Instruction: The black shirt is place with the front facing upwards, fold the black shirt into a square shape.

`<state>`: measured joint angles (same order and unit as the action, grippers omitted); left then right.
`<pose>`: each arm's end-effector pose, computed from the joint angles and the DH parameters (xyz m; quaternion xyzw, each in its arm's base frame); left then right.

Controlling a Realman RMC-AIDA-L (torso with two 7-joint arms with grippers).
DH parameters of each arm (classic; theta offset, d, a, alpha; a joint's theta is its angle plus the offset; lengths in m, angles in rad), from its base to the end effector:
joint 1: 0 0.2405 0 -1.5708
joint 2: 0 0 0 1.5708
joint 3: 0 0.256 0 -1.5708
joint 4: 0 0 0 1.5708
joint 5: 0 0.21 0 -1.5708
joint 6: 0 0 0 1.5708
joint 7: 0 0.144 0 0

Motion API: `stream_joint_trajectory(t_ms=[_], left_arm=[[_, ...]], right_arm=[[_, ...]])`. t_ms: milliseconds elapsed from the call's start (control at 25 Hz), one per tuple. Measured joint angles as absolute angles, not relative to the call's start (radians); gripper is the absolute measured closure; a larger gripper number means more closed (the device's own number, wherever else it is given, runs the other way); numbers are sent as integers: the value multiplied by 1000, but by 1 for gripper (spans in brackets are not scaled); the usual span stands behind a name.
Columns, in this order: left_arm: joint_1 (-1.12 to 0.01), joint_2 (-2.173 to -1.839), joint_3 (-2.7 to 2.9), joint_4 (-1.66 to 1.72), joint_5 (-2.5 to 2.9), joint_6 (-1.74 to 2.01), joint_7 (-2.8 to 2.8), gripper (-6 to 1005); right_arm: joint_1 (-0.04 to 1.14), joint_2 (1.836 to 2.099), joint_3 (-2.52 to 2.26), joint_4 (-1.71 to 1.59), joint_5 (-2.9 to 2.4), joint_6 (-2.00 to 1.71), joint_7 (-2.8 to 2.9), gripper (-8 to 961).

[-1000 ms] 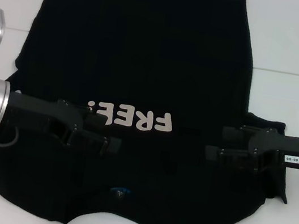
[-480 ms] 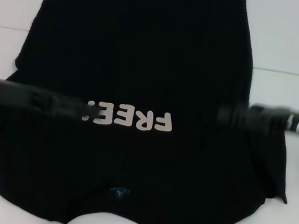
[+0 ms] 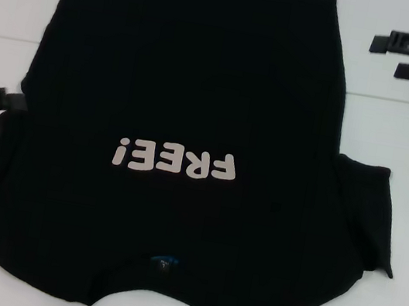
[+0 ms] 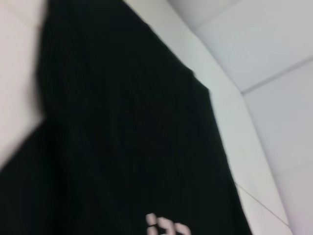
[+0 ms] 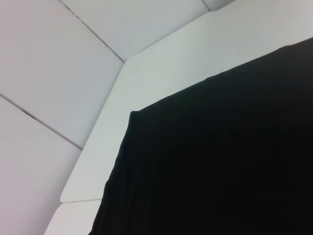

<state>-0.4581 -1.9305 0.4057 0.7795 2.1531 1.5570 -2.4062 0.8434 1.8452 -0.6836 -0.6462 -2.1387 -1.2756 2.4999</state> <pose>-0.3351 0.3292 0.1130 -0.6761 -0.6564 -0.2849 0.1756 0.2099 0.4591 0.1030 -0.7680 0.5629 0.2325 0.1985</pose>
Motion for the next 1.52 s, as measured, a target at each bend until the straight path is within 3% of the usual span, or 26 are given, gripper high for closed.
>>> stream_joint_trajectory(t_ms=[360, 1160, 1520], left_arm=[[-383, -1921, 381, 703, 2157, 1442, -2437, 127], [-428, -1930, 390, 566, 2194, 1220, -2469, 126], [-454, -1926, 394, 561, 2230, 1176, -2474, 205]], right_arm=[[859, 1851, -682, -646, -2152, -1265, 2516, 36], [857, 1857, -674, -637, -2148, -1261, 2517, 36], [854, 1859, -665, -637, -2146, -1261, 2517, 37]])
